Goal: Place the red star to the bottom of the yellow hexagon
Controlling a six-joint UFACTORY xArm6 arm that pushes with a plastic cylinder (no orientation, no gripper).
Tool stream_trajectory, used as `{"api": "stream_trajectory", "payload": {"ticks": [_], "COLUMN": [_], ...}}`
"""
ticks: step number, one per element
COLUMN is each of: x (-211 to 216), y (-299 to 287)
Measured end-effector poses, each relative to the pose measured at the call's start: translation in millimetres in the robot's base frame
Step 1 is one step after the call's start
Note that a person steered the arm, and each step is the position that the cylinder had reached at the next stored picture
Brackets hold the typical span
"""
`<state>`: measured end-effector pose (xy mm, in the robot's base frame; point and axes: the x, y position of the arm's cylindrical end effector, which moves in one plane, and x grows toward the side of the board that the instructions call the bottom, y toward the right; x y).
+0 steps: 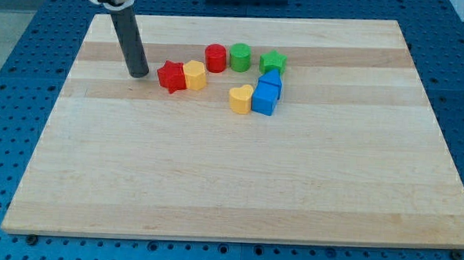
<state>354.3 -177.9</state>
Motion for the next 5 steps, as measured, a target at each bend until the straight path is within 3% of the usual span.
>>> {"api": "stream_trajectory", "payload": {"ticks": [1, 3, 5], "x": [7, -47, -19], "y": [3, 24, 48]}}
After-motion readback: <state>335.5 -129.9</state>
